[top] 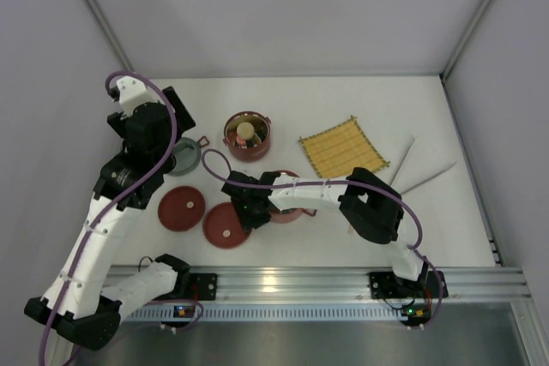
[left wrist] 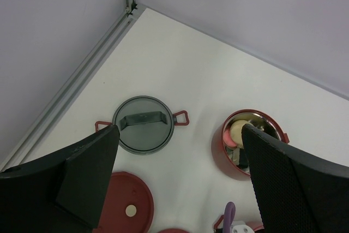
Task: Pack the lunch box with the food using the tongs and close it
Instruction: Pick up the box lid from the center of the board.
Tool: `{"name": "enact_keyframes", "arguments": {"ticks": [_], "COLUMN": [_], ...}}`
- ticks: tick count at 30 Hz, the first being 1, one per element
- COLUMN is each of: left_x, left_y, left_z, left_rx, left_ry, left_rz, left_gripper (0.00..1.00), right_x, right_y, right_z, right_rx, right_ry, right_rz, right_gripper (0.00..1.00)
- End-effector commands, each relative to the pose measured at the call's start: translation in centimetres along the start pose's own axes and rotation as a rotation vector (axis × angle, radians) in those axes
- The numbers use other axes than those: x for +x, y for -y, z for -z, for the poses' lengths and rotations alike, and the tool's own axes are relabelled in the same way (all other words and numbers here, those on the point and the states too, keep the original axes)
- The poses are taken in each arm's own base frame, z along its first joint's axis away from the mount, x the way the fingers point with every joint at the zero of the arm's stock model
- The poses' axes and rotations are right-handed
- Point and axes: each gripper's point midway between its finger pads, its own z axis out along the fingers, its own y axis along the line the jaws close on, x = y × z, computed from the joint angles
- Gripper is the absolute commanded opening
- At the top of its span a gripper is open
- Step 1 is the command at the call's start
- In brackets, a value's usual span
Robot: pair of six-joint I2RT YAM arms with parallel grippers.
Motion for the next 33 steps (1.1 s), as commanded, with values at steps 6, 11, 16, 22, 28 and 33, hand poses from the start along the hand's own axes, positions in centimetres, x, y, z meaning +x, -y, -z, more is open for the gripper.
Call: {"name": "enact_keyframes", "arguments": {"ticks": [6,11,16,22,28,33], "left_x": [-0.7,-0.8,-0.7,-0.8,-0.9,-0.9], "left_y": [0.1,0.0,0.1,0.2,0.6,1.0], "left_z": [0.3,0.5,0.5,0.5,0.5,0.4], "left_rx": [0.021,0.024,0.029,0.031,0.045,0.059], "left_ry": [0.024,0.025,0.023,0.023,0.021,0.014], "left_rz": [0.025,0.029,0.032,0.037,0.048,0.058], "left_gripper": [0.99,0.99,0.99,0.99,0.99,0.99], "right_x": [-1.4,-1.9,-2.8,-4.5,-7.3,-9.5], "right_y": [-1.2,-1.6,-2.2,-3.7,-5.1,-3.5], "right_z": [-0.7,-0.3,0.8,3.4,7.3,10.9], "right_rx": [-0.016,-0.02,-0.021,-0.066,-0.089,-0.062], "right_ry": [0.07,0.088,0.112,0.157,0.236,0.294], "right_rz": [-0.024,-0.018,0.0,0.018,0.048,0.043], "right_gripper": [0.21,0.15,0.09,0.06,0.06,0.06]}}
